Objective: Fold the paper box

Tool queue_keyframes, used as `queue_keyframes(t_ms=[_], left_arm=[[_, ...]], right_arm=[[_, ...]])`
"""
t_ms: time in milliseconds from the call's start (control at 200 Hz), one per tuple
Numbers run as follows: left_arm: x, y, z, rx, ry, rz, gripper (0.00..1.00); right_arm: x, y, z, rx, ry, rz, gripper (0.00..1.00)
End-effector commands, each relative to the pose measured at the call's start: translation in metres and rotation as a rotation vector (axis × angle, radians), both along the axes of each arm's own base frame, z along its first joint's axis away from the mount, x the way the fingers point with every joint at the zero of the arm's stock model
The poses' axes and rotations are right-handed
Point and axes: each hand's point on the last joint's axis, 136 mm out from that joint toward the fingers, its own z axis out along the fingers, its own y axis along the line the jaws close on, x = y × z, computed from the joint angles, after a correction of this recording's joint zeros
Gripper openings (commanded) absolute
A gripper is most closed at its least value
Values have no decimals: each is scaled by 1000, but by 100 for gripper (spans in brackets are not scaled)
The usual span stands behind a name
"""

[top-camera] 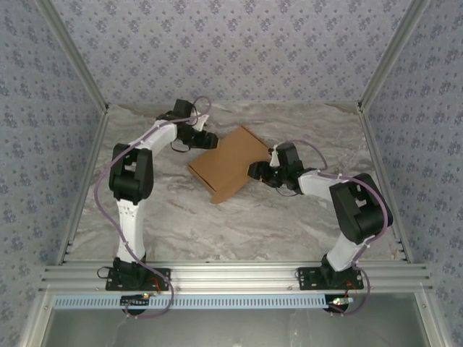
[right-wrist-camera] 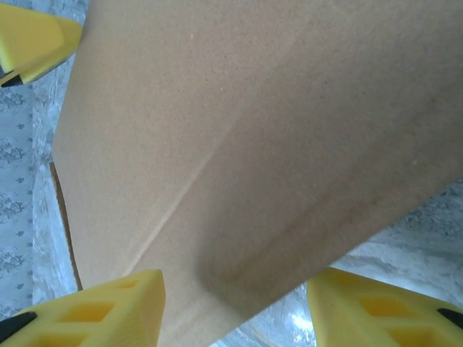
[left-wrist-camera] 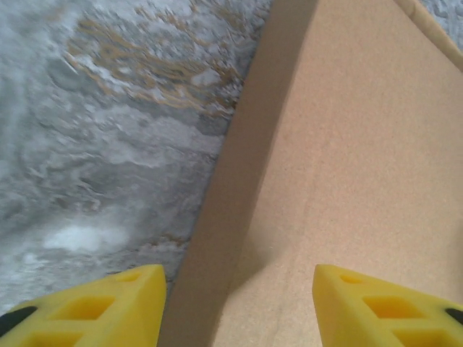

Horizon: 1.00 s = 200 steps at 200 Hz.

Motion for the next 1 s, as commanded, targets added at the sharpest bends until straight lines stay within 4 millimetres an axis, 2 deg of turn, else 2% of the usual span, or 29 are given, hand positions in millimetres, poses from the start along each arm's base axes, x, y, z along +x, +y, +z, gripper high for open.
queue_keyframes(t_ms=[0, 190, 350, 435, 570, 670, 844, 994], left_arm=[[-13, -14, 11, -90, 48, -62, 52], [-34, -13, 4, -117, 97, -64, 36], [-56, -8, 0, -153, 104, -31, 35], [-63, -9, 2, -170, 112, -32, 37], [-56, -5, 7, -149, 83, -11, 50], [-47, -4, 11, -144, 74, 3, 55], [-34, -4, 9, -137, 73, 19, 57], [-28, -7, -5, -137, 101, 23, 53]], right_arm=[[16, 5, 6, 66, -8, -29, 50], [28, 2, 5, 148, -1, -40, 41], [32, -13, 8, 164, -15, -66, 30], [34, -18, 10, 167, -19, -71, 28], [35, -22, 12, 162, -22, -75, 28], [34, -22, 12, 162, -22, -73, 32], [31, -22, 8, 156, -14, -76, 34], [30, -23, 5, 153, -7, -77, 27]])
